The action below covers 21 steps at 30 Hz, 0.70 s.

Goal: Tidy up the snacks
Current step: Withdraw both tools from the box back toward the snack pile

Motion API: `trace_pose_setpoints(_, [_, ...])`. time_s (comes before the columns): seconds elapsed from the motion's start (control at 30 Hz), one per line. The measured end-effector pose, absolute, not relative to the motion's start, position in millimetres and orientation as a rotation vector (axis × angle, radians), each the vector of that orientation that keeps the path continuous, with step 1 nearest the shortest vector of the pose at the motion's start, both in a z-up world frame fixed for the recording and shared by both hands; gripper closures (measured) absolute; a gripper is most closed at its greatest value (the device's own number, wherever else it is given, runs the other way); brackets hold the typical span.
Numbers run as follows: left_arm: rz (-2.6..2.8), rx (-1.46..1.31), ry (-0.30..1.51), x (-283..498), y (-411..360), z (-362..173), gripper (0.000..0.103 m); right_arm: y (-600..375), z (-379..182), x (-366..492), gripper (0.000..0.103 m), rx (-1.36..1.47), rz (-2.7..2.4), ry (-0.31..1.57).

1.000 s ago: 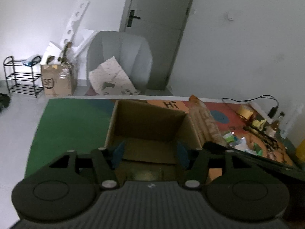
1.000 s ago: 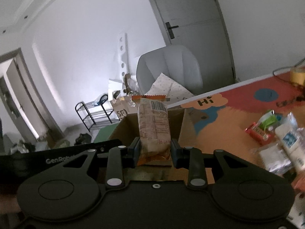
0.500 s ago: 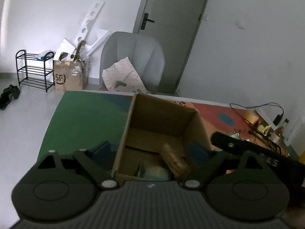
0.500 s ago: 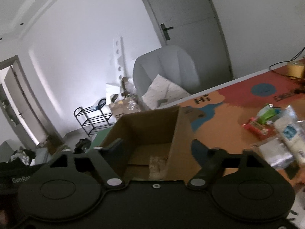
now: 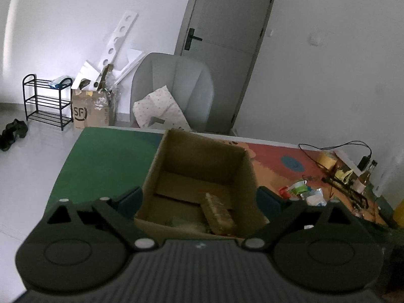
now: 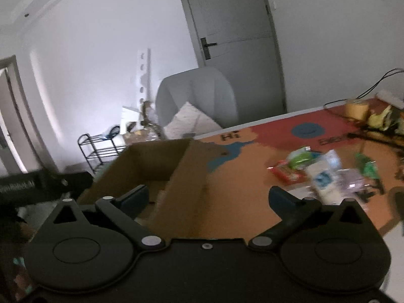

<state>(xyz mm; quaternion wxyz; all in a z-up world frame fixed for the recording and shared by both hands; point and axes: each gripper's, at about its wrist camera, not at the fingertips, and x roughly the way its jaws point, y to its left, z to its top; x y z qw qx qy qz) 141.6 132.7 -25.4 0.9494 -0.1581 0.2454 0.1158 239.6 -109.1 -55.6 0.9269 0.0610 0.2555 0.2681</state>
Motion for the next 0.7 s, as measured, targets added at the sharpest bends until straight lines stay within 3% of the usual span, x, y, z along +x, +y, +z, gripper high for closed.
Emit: trace_pose_setpoints(0.7, [0.017, -0.249, 0.57, 145.4, 45.6, -30.7, 0.007, -216.4, -67.2, 234.1, 0.0, 0.194, 0.446, 0.564])
